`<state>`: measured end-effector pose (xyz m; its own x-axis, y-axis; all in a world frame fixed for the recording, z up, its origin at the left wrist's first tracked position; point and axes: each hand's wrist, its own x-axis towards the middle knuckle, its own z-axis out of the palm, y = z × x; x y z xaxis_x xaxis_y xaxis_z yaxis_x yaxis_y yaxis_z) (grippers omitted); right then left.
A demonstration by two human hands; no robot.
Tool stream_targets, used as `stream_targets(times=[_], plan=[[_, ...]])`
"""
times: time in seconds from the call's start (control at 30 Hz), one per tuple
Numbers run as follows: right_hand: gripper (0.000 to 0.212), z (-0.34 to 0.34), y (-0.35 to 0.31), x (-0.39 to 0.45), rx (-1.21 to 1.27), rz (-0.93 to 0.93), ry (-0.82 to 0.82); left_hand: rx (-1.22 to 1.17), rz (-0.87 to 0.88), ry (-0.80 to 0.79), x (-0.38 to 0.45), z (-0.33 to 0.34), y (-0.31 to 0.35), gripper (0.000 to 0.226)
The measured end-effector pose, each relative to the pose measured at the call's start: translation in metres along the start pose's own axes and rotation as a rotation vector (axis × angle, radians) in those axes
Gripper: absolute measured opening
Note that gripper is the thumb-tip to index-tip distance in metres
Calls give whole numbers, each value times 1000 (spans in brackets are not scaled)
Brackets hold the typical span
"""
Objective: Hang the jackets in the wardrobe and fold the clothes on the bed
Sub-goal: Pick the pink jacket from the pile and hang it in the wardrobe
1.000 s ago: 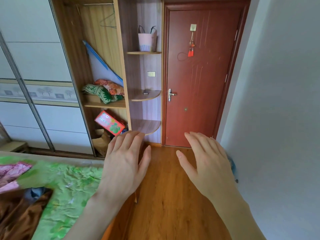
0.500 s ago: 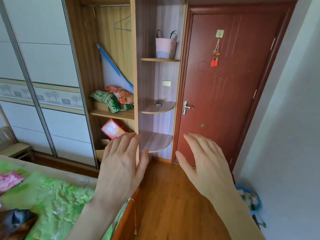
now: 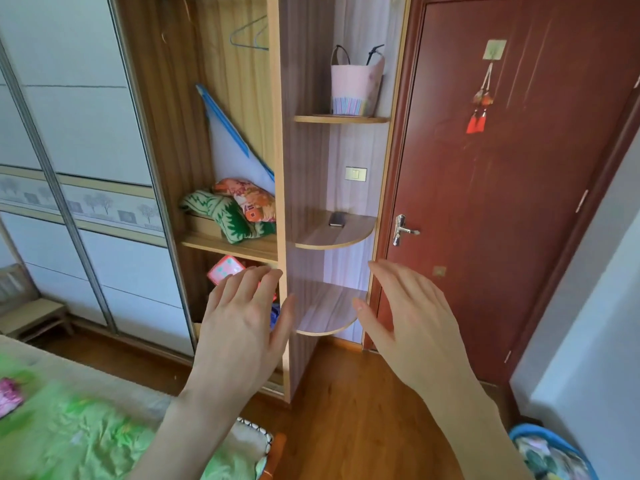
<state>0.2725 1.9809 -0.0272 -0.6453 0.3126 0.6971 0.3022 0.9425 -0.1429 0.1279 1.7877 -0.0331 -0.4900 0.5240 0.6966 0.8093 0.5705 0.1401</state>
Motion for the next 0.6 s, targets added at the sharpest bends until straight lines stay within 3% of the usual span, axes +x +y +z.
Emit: stream_targets(times=[0.23,0.6], plan=[[65,88,51,73,60,-51,11,23,-30,-2,70,83,-19,43],[63,233,128,225,224,-201,-115,162,-198,-44,207,202,-58,42]])
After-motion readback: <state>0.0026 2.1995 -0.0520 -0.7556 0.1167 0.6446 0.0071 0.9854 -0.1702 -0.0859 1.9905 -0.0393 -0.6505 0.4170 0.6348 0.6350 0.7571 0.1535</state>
